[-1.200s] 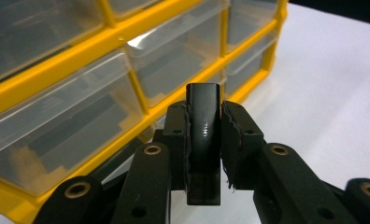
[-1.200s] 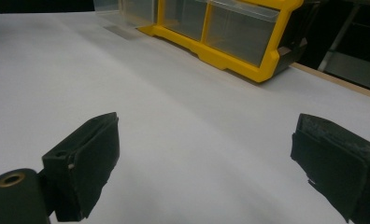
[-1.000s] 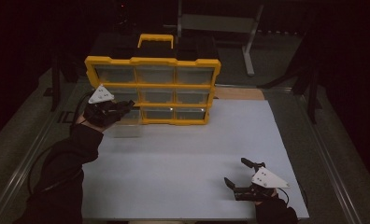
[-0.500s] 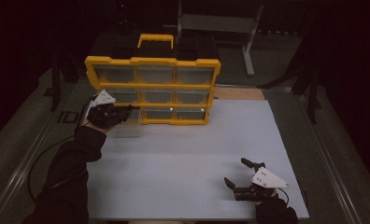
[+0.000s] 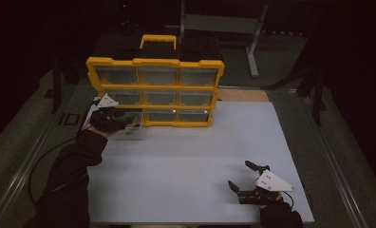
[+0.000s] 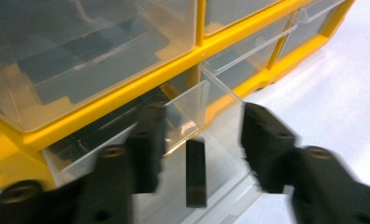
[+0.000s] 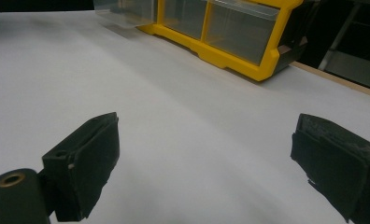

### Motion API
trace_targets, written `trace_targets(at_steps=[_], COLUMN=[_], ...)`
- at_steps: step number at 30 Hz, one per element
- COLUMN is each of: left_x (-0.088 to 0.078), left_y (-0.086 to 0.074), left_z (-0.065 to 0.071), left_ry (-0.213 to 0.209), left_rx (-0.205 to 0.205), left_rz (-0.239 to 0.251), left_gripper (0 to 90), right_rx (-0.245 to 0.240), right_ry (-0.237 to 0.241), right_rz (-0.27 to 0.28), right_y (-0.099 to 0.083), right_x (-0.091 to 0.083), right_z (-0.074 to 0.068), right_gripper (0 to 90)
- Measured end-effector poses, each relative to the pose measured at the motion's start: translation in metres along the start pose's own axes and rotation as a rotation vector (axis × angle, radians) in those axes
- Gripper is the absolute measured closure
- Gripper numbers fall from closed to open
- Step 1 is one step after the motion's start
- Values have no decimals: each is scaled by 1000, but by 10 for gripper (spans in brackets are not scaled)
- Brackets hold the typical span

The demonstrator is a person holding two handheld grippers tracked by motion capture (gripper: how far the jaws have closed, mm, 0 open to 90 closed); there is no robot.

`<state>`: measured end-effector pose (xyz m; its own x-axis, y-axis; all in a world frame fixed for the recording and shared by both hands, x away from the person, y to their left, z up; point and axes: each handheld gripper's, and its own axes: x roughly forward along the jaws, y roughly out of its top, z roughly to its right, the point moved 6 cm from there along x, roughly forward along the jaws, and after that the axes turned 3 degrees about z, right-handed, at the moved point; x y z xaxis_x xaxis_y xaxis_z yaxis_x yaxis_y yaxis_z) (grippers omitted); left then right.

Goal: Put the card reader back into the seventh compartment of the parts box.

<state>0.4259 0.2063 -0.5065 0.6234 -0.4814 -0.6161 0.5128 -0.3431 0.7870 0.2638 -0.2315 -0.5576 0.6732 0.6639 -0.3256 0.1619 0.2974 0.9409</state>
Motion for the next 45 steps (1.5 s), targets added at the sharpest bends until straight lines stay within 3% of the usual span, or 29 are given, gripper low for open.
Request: trace_targets(at_steps=[1, 2, 4, 8, 11, 20, 25, 45], left_x=[-2, -3, -7, -10, -18, -29, -34, -43], left_y=[1, 2, 3, 4, 4, -6, -14, -58], left_z=[2, 4, 8, 11, 18, 37, 51, 79], left_ry=[-4, -2, -2, -9, -54, -75, -107, -153], left_rx=[7, 12, 37, 40, 43, 64, 72, 94], left_rz=[-6, -8, -12, -8, 18, 56, 80, 87], left_gripper=[371, 269, 209, 132, 0, 0, 0, 0], right_rx=[-3, -4, -5, -5, -8, -7, -3, -6], right_ry=[-1, -1, -1, -4, -4, -4, -5, -4], right_rz=[1, 1, 0, 2, 3, 3, 5, 4], right_y=[0, 0, 0, 1, 1, 1, 2, 2], right_x=[0, 0, 0, 0, 0, 0, -1, -1], right_z=[0, 0, 0, 0, 0, 0, 0, -1], right_gripper=[80, 80, 80, 80, 80, 80, 80, 80])
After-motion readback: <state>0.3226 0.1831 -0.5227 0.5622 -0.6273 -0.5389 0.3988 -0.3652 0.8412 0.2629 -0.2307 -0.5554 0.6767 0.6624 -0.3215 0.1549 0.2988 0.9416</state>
